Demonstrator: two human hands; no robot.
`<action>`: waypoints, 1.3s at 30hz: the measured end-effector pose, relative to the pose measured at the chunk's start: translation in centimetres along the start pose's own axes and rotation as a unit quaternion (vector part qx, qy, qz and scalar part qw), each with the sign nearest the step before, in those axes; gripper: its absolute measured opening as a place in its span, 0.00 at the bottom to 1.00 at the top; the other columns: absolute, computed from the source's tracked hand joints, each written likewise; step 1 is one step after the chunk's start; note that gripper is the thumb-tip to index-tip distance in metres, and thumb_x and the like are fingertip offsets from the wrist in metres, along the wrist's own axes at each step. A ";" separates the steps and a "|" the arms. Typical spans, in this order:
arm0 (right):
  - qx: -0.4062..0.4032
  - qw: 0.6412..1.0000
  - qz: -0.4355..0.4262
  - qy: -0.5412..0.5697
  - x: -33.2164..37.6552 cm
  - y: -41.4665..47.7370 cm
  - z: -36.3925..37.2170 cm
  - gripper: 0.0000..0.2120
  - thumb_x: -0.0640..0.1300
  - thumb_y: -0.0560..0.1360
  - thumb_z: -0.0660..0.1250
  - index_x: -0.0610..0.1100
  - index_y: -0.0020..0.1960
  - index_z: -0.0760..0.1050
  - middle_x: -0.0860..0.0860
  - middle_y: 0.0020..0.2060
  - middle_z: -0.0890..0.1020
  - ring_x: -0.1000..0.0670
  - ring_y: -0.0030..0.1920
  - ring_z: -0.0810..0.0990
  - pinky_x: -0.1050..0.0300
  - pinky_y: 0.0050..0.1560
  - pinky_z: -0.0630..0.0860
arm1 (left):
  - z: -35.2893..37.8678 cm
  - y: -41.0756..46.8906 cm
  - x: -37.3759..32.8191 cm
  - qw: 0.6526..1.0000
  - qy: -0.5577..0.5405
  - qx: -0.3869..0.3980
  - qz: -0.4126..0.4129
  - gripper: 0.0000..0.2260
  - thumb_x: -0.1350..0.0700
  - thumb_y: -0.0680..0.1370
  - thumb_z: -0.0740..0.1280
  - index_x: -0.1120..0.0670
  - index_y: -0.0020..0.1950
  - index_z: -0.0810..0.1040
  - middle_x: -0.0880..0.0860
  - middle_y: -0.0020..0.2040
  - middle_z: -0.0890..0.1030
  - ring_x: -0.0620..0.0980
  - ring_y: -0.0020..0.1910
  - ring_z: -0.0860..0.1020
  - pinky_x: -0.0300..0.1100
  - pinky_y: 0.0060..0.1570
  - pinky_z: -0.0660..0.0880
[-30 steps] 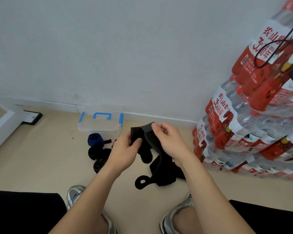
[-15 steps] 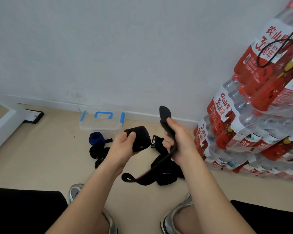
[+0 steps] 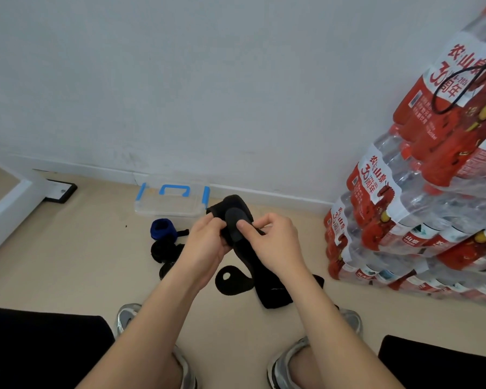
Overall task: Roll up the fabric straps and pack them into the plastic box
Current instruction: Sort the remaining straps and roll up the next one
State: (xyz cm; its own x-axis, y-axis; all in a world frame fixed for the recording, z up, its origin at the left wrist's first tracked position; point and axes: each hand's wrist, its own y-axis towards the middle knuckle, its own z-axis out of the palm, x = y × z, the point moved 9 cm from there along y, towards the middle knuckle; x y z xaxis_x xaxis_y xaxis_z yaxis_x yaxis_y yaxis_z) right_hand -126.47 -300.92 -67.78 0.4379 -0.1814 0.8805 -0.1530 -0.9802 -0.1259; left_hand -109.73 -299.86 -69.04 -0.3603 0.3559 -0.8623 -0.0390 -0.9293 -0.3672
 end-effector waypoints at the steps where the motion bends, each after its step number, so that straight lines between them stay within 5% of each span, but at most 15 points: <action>1: -0.015 1.000 -0.001 -0.005 0.0 0.1 -0.3 0.17 0.64 0.72 0.79 0.52 0.46 0.80 0.55 0.41 0.86 0.52 0.45 0.87 0.47 0.50 0.85 | 0.0 0.0 -0.2 1.000 -0.011 -0.004 0.006 0.15 0.64 0.87 0.57 0.63 0.67 0.80 0.65 0.59 0.87 0.64 0.64 0.84 0.56 0.63 0.82; 5: 0.044 0.999 -0.020 -0.020 0.0 0.0 1.1 0.20 0.71 0.74 0.71 0.57 0.54 0.78 0.57 0.44 0.86 0.58 0.45 0.84 0.53 0.44 0.81 | 0.4 -0.6 -1.2 0.998 0.020 -0.008 0.059 0.16 0.53 0.89 0.63 0.63 0.67 0.82 0.64 0.58 0.88 0.64 0.60 0.86 0.58 0.63 0.82; 9: 0.128 0.988 -0.066 -0.058 0.6 -0.8 2.7 0.19 0.67 0.81 0.67 0.52 0.44 0.81 0.55 0.34 0.84 0.57 0.34 0.82 0.56 0.34 0.73 | -1.1 -1.0 -1.0 0.989 0.063 -0.108 0.076 0.10 0.58 0.88 0.65 0.60 0.62 0.85 0.59 0.52 0.90 0.61 0.56 0.88 0.55 0.59 0.85; 11: 0.158 0.984 -0.057 -0.051 0.6 -0.8 2.6 0.18 0.64 0.81 0.70 0.49 0.46 0.82 0.50 0.37 0.87 0.51 0.37 0.85 0.47 0.38 0.80 | -1.3 -1.1 -0.7 0.990 0.049 -0.119 0.064 0.09 0.58 0.88 0.65 0.60 0.61 0.85 0.59 0.52 0.90 0.58 0.55 0.88 0.49 0.55 0.86; 14: 0.235 0.971 -0.033 -0.027 0.6 -1.3 2.8 0.18 0.62 0.79 0.70 0.46 0.50 0.84 0.46 0.43 0.89 0.43 0.45 0.89 0.39 0.51 0.85 | -1.5 -1.1 0.0 0.990 0.048 -0.125 0.038 0.08 0.58 0.87 0.67 0.58 0.59 0.86 0.58 0.50 0.90 0.59 0.53 0.89 0.52 0.51 0.86; 17: 0.221 0.974 -0.024 -0.038 0.3 -1.2 2.3 0.16 0.58 0.79 0.71 0.45 0.49 0.85 0.45 0.42 0.89 0.43 0.44 0.89 0.41 0.50 0.86 | -2.2 -1.2 0.2 0.980 0.105 -0.165 0.041 0.04 0.55 0.83 0.73 0.55 0.57 0.84 0.56 0.42 0.89 0.62 0.47 0.89 0.61 0.45 0.86; 20: 0.190 0.980 0.038 0.051 -1.3 -1.0 2.2 0.05 0.46 0.81 0.74 0.47 0.49 0.88 0.48 0.41 0.90 0.47 0.43 0.90 0.48 0.49 0.86 | -3.7 -1.4 -0.7 0.958 0.168 -0.219 0.076 0.18 0.56 0.79 0.77 0.51 0.63 0.72 0.51 0.37 0.87 0.52 0.39 0.88 0.57 0.45 0.86; 23: 0.183 0.979 0.056 0.073 -1.8 -0.6 1.9 0.07 0.41 0.82 0.73 0.47 0.48 0.88 0.49 0.39 0.90 0.54 0.39 0.88 0.61 0.44 0.82 | -2.5 -1.2 -2.9 0.912 0.352 -0.135 0.164 0.25 0.65 0.78 0.65 0.40 0.66 0.68 0.49 0.46 0.80 0.45 0.38 0.81 0.44 0.48 0.78; 25: 0.183 0.980 0.055 0.047 -1.5 -0.5 1.5 0.12 0.43 0.83 0.71 0.46 0.41 0.87 0.51 0.33 0.88 0.58 0.30 0.83 0.67 0.33 0.75 | 0.0 -1.3 -3.0 0.833 0.510 -0.007 0.215 0.35 0.69 0.74 0.63 0.36 0.72 0.71 0.47 0.62 0.69 0.45 0.52 0.75 0.39 0.58 0.70; 27: 0.178 0.982 0.055 0.039 -1.2 -0.6 1.2 0.14 0.46 0.83 0.72 0.44 0.39 0.85 0.49 0.32 0.87 0.54 0.30 0.83 0.61 0.35 0.77 | 2.2 -1.9 -2.6 0.757 0.590 0.077 0.269 0.37 0.69 0.73 0.64 0.39 0.77 0.74 0.47 0.75 0.66 0.48 0.66 0.70 0.44 0.67 0.66; 29: 0.177 0.980 0.063 0.065 -0.9 -0.8 1.1 0.13 0.49 0.81 0.74 0.41 0.44 0.87 0.44 0.38 0.89 0.47 0.38 0.88 0.51 0.44 0.82 | 3.2 -2.4 -2.6 0.770 0.557 0.122 0.287 0.33 0.67 0.74 0.61 0.40 0.74 0.78 0.40 0.73 0.76 0.42 0.69 0.74 0.40 0.69 0.70; 32: 0.188 0.971 0.113 0.095 -1.1 -1.1 0.7 0.23 0.61 0.76 0.78 0.40 0.43 0.87 0.46 0.35 0.86 0.49 0.35 0.84 0.53 0.41 0.78 | 2.7 -2.3 -2.7 0.803 0.515 0.123 0.273 0.25 0.61 0.76 0.59 0.41 0.66 0.82 0.28 0.51 0.84 0.31 0.52 0.81 0.26 0.52 0.72; 34: 0.241 0.945 0.164 0.147 -1.5 -1.5 0.5 0.21 0.61 0.76 0.79 0.42 0.43 0.88 0.44 0.38 0.87 0.47 0.36 0.85 0.54 0.39 0.80 | 1.7 -1.9 -2.0 0.815 0.508 0.115 0.255 0.20 0.62 0.78 0.62 0.45 0.63 0.85 0.32 0.48 0.86 0.32 0.49 0.83 0.27 0.50 0.73; 37: 0.320 0.893 0.154 0.277 0.4 -2.0 -0.6 0.12 0.50 0.77 0.79 0.40 0.49 0.89 0.39 0.42 0.88 0.43 0.39 0.88 0.53 0.39 0.84 | -1.7 -0.3 1.1 0.864 0.477 0.061 0.147 0.10 0.66 0.81 0.64 0.55 0.52 0.84 0.46 0.42 0.85 0.44 0.42 0.82 0.45 0.48 0.77; 39: 0.296 0.901 0.116 0.295 1.5 -1.2 -2.2 0.10 0.50 0.75 0.79 0.43 0.49 0.89 0.39 0.40 0.87 0.44 0.38 0.88 0.55 0.35 0.83 | -4.0 0.5 3.9 0.893 0.448 0.034 0.041 0.07 0.63 0.83 0.64 0.64 0.50 0.79 0.55 0.39 0.80 0.53 0.40 0.78 0.50 0.45 0.73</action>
State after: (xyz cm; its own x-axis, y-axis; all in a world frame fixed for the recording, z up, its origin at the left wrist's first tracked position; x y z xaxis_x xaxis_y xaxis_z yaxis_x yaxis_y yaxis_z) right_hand -127.54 -299.88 -65.29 -0.1199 -0.4844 0.8666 0.3963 -0.8237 -0.4056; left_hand -107.48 -298.52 -74.00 0.5234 0.1942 -0.8297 -0.1140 -0.9490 -0.2940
